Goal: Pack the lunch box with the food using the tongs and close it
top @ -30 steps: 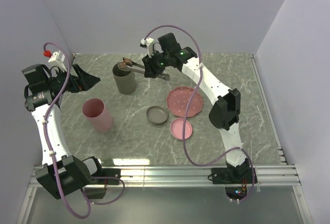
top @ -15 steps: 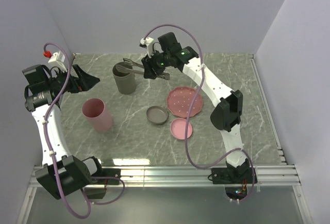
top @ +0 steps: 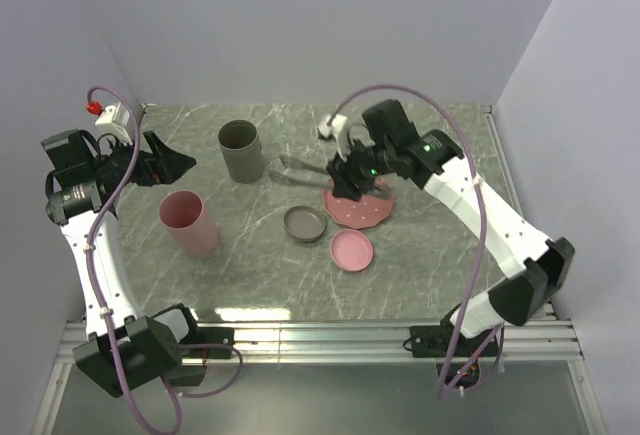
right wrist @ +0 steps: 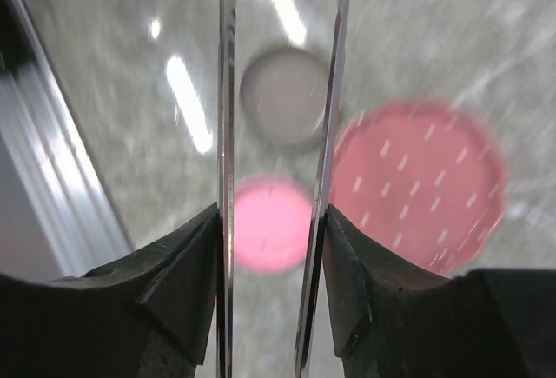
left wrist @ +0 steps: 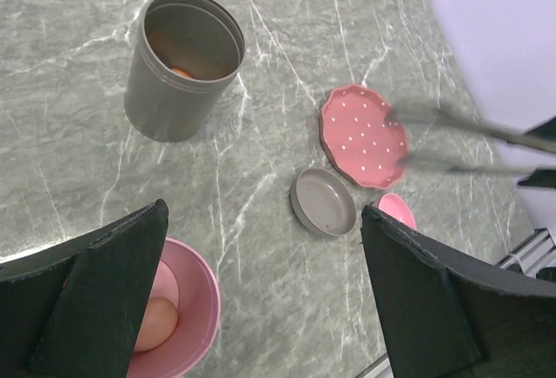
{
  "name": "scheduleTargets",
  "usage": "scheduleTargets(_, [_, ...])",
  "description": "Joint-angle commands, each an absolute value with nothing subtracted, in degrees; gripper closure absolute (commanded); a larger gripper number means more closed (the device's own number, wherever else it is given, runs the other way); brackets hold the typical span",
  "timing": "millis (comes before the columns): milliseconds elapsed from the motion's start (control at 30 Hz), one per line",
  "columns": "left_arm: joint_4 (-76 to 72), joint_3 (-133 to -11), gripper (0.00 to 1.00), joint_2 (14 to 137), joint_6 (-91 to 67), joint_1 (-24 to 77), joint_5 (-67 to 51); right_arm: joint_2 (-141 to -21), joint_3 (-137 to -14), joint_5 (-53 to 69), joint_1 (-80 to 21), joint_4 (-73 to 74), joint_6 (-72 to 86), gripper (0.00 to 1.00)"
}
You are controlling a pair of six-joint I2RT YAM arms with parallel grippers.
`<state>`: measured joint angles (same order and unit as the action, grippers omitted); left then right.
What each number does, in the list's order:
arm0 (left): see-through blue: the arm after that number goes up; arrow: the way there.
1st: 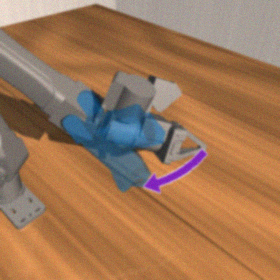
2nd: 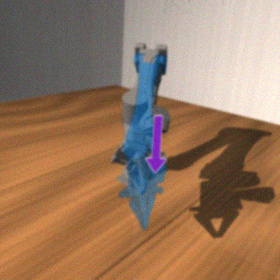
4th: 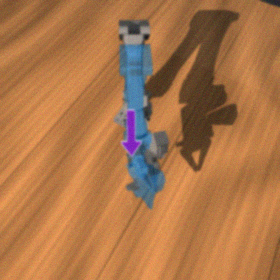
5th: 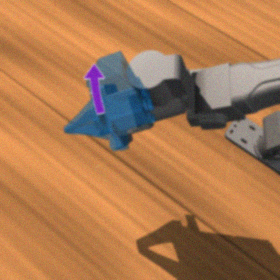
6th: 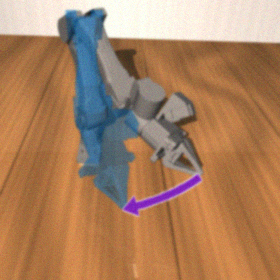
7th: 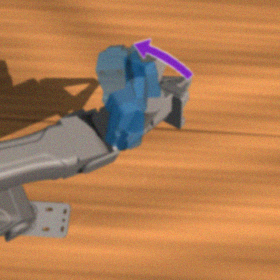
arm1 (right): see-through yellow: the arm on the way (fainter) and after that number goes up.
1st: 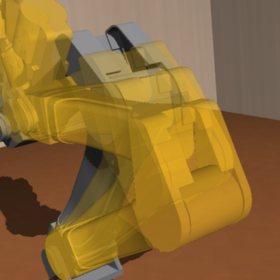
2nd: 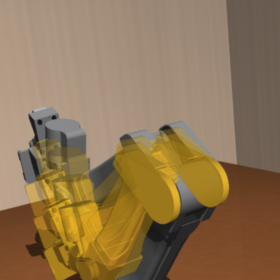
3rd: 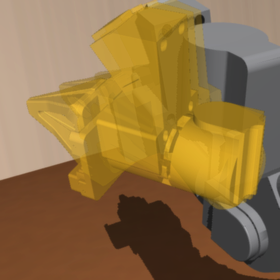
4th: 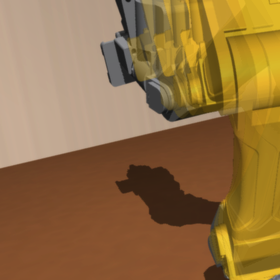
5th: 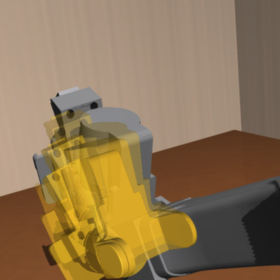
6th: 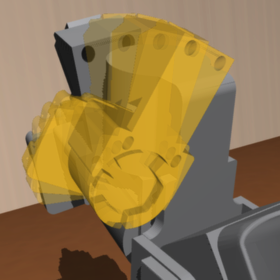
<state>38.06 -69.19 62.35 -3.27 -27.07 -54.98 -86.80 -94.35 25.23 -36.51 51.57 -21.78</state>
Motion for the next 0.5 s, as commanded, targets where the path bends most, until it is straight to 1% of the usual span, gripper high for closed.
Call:
scheduleTargets(0, [40.2, -71.6, 0.01, 60.6, 1.2, -27.3, -57.0, -79.8, -84.6, 22.0, -36.3, 56.1, -26.5, 0.47])
scheduleTargets(167, [41.4, -71.1, 0.01, 60.3, 2.4, -27.3, -57.6, -70.4, -70.1, 18.9, -35.9, 57.9, -29.0, 0.49])
scheduleTargets(300, [41.5, -70.8, 0.01, 60.0, 2.5, -27.3, -57.9, -64.0, -63.8, 17.3, -35.9, 61.2, -29.8, 0.49])
scheduleTargets(467, [42.3, -71.0, 0.01, 59.6, 2.7, -27.3, -57.7, -60.9, -57.5, 17.9, -35.7, 62.8, -30.3, 0.50])
